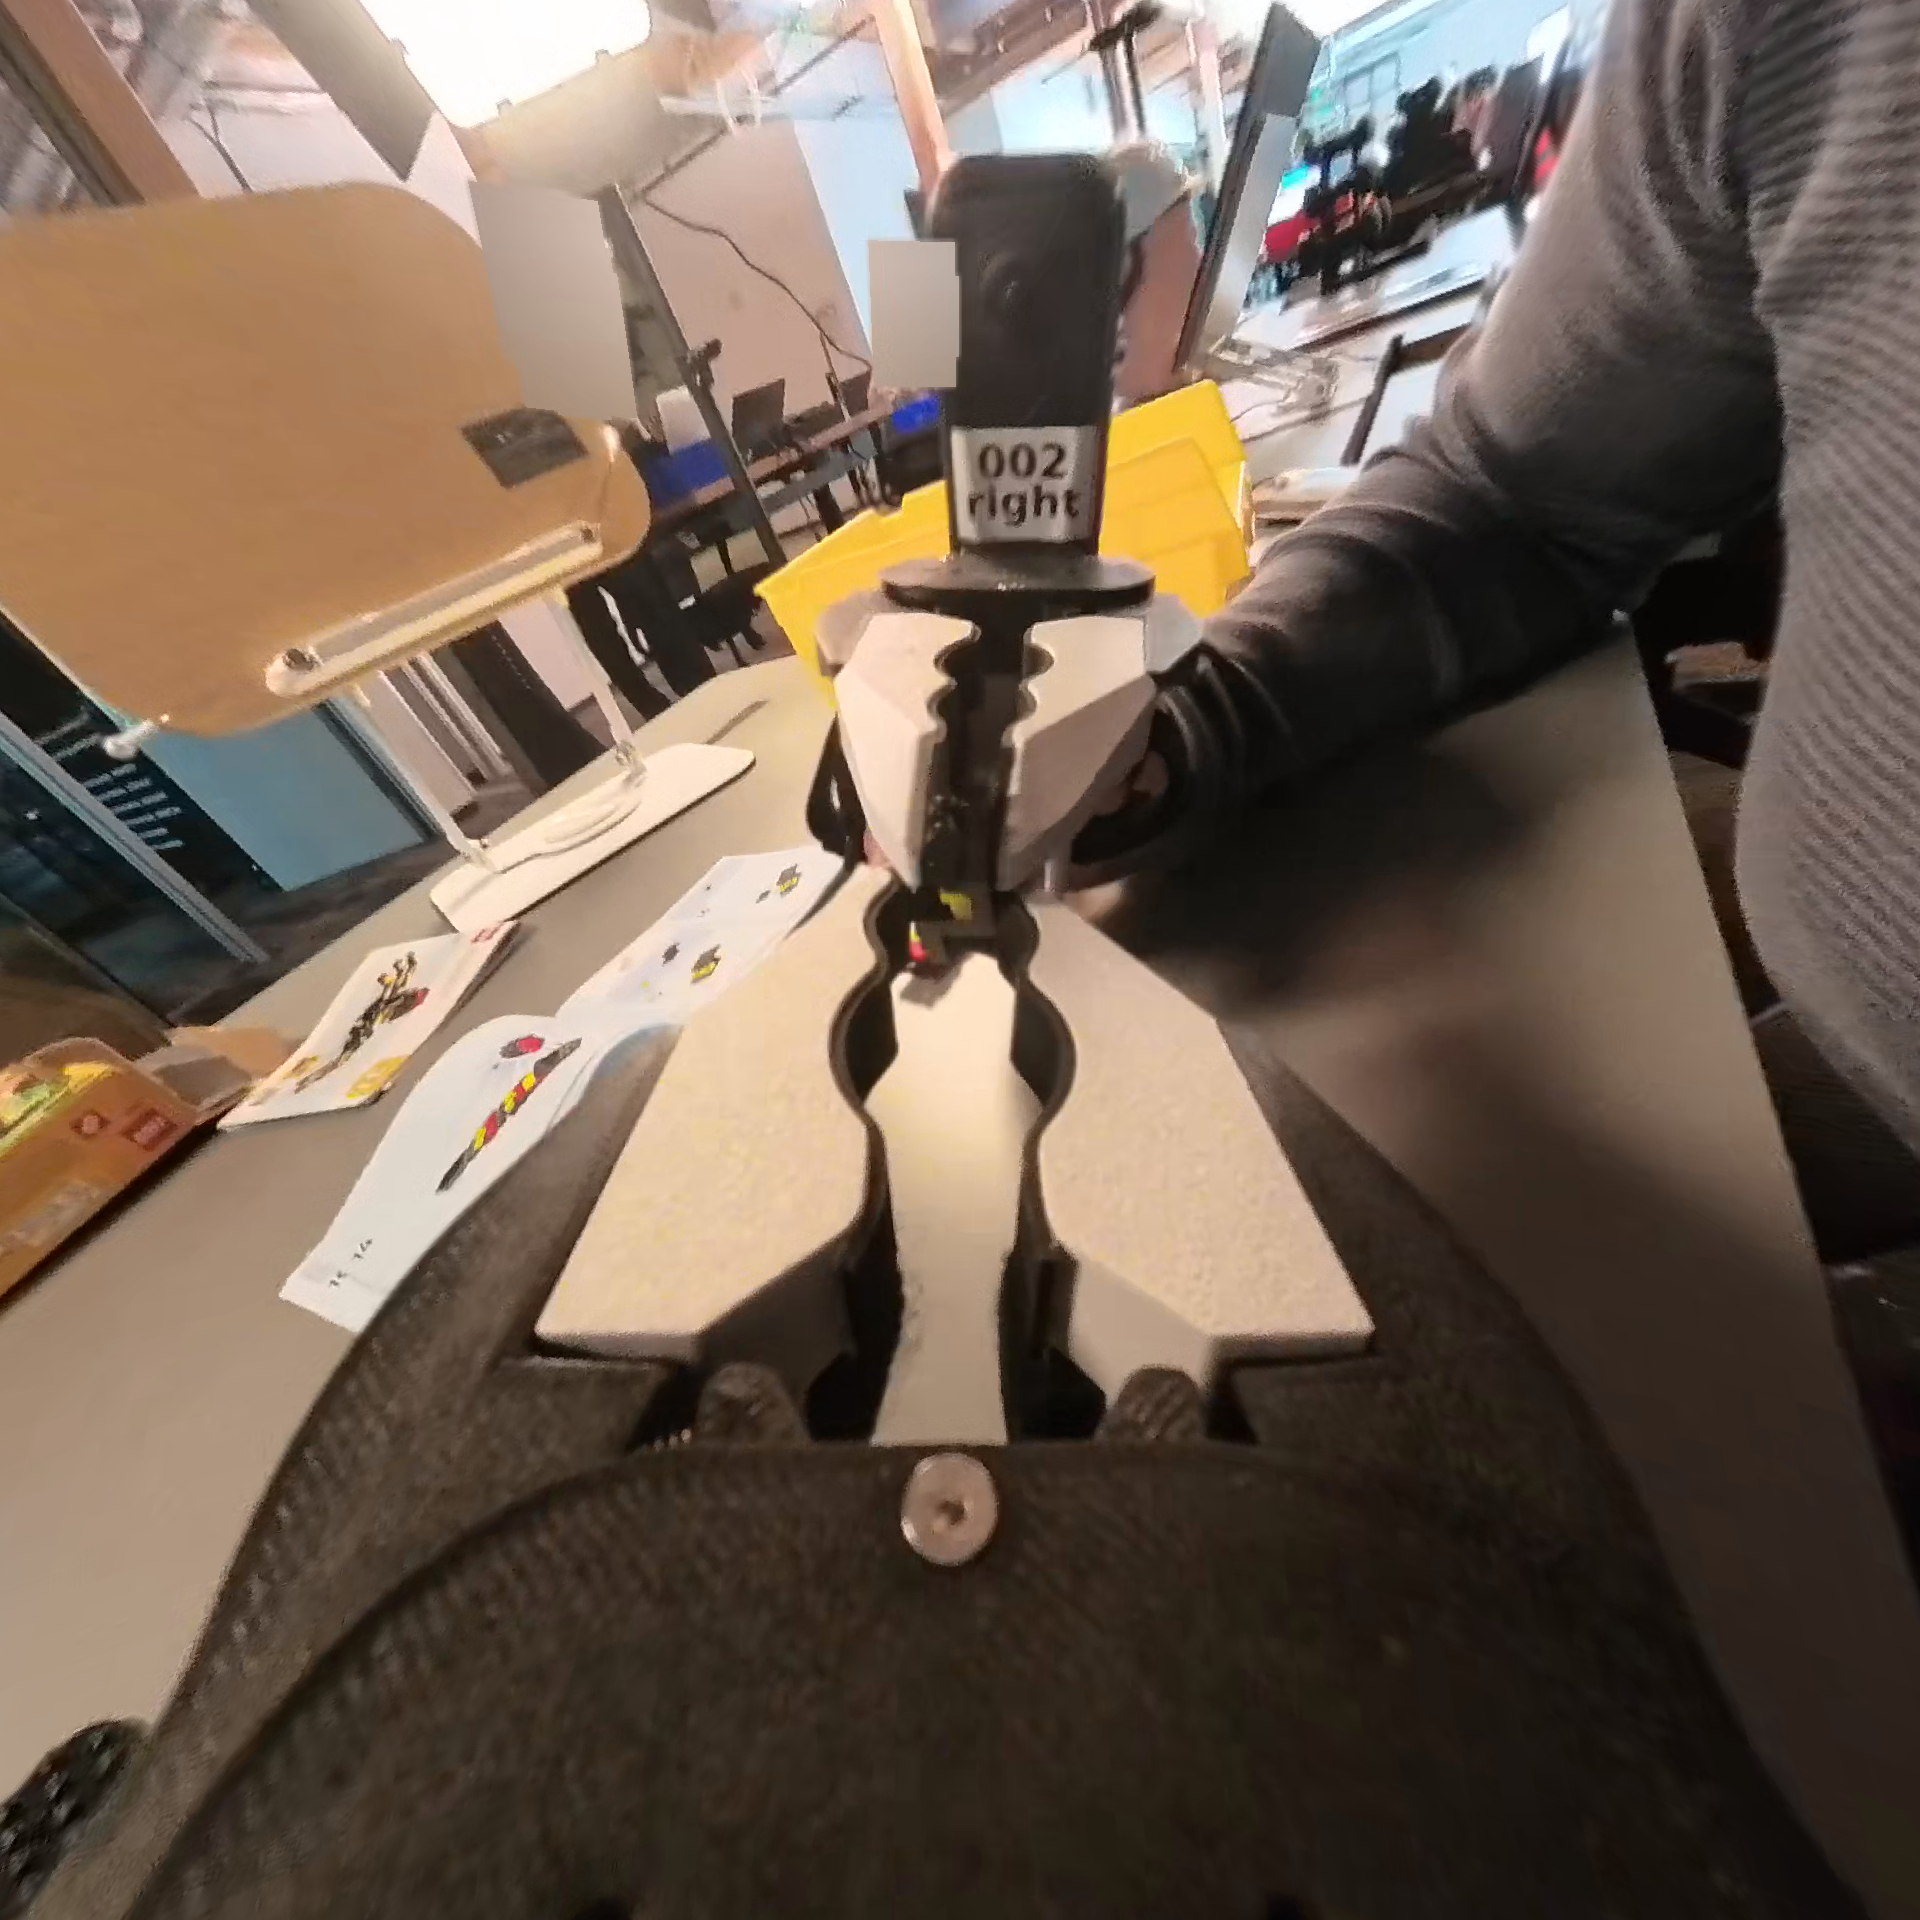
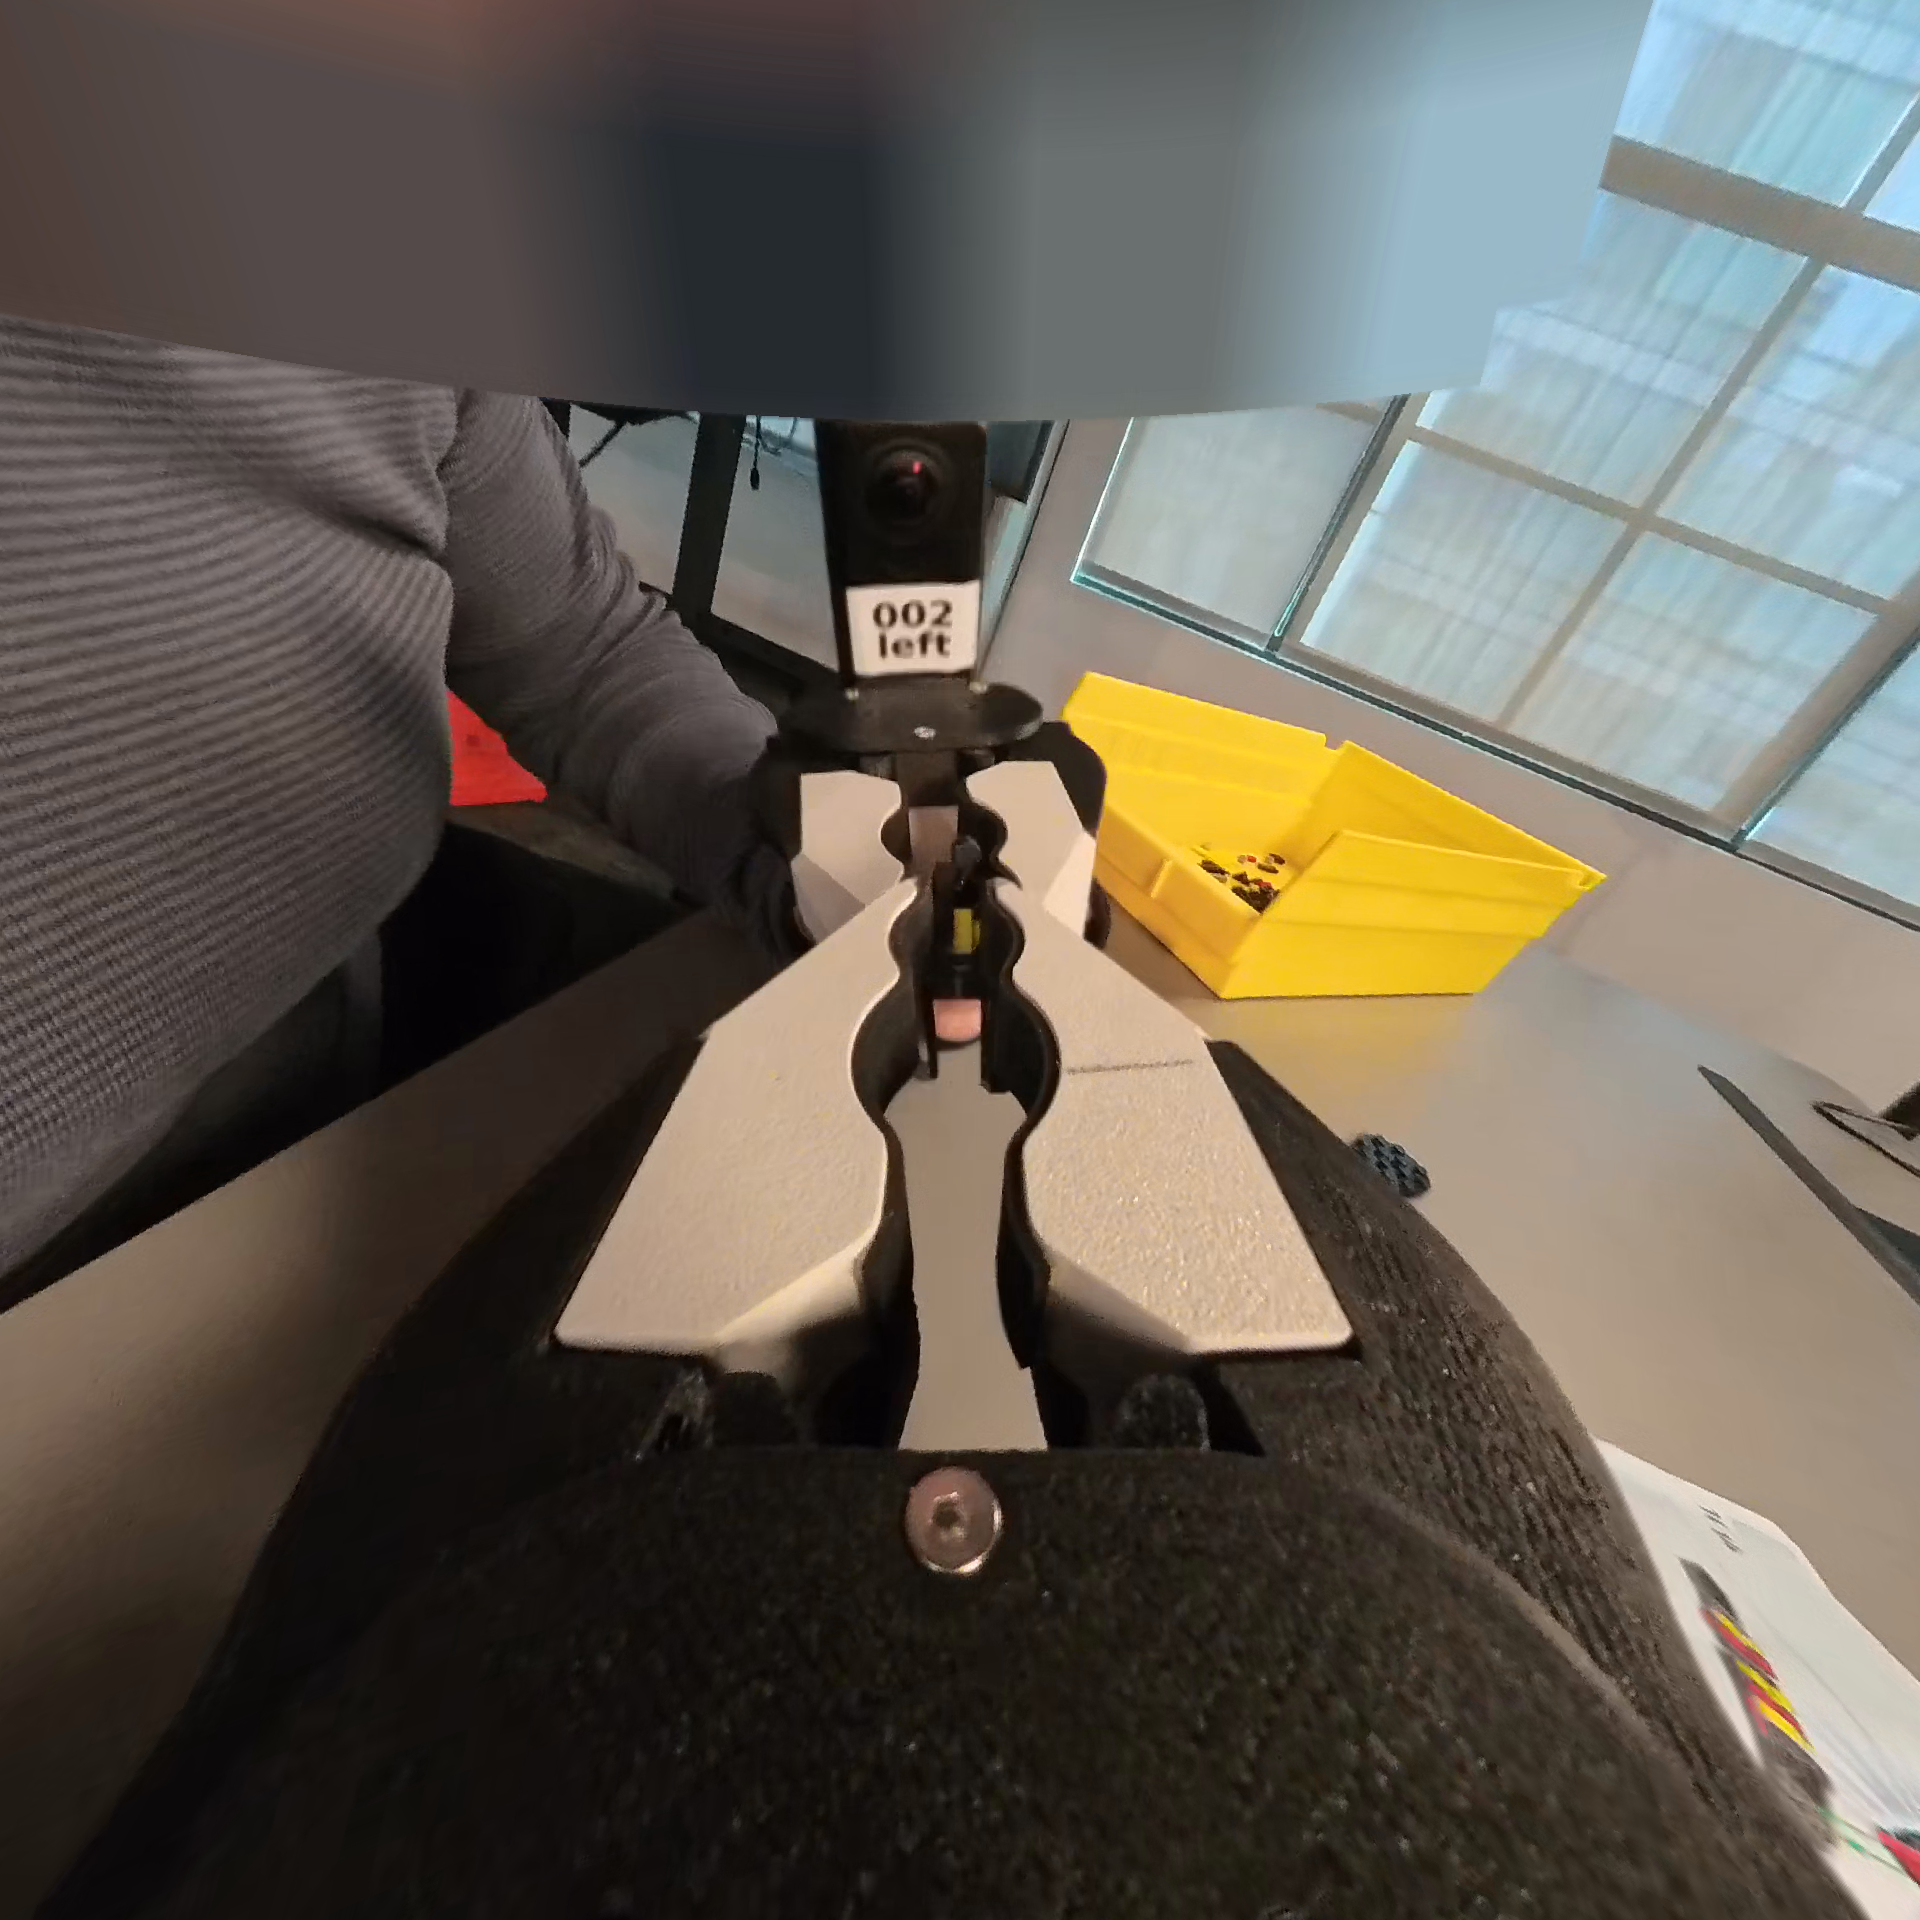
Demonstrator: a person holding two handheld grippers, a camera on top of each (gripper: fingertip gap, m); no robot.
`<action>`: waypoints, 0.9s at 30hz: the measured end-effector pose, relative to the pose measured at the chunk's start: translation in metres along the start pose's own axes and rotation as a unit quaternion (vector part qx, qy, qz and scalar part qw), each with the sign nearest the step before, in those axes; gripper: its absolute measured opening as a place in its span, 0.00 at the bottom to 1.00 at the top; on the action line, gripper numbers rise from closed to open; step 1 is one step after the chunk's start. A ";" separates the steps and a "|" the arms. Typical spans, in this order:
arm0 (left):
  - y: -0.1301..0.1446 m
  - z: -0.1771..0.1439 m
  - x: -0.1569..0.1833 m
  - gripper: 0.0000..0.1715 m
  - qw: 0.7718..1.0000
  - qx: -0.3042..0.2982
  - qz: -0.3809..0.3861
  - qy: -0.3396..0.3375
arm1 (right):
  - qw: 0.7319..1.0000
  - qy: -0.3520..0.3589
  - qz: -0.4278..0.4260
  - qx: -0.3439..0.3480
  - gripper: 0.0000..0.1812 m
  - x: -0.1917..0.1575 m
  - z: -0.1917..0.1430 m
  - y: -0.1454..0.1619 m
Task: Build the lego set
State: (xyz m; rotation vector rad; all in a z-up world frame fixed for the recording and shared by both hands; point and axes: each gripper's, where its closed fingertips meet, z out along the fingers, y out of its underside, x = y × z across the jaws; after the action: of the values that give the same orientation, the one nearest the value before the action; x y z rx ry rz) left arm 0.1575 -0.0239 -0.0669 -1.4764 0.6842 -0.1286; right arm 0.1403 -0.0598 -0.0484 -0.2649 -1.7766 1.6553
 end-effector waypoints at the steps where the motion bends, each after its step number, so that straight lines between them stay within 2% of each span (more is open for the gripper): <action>1: 0.004 0.001 -0.001 0.09 1.000 -0.015 0.003 -0.001 | 1.000 0.000 -0.008 -0.013 0.03 0.001 -0.001 0.003; 7: 0.029 0.002 -0.005 0.09 0.991 -0.110 0.065 -0.031 | 0.995 -0.010 -0.037 -0.089 0.03 0.000 -0.004 0.027; 14: 0.058 0.005 -0.002 0.09 0.980 -0.189 0.056 -0.014 | 0.979 -0.026 -0.070 -0.191 0.03 -0.002 -0.008 0.053; 21: 0.066 0.006 0.002 0.09 0.975 -0.213 0.065 -0.006 | 0.970 -0.033 -0.089 -0.223 0.02 -0.005 -0.009 0.060; 26: 0.064 0.004 -0.006 0.09 0.975 -0.206 0.071 -0.027 | 0.976 0.000 -0.109 -0.188 0.03 0.002 -0.006 0.055; 27: 0.067 0.003 -0.009 0.09 0.972 -0.217 0.081 -0.038 | 0.977 0.004 -0.109 -0.185 0.08 0.002 -0.005 0.055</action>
State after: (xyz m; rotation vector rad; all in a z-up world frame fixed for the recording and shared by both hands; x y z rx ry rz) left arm 0.1296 -0.0084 -0.1269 -1.8235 0.8001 0.2154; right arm 0.1255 -0.0449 -0.0994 -0.2323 -2.0224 1.1635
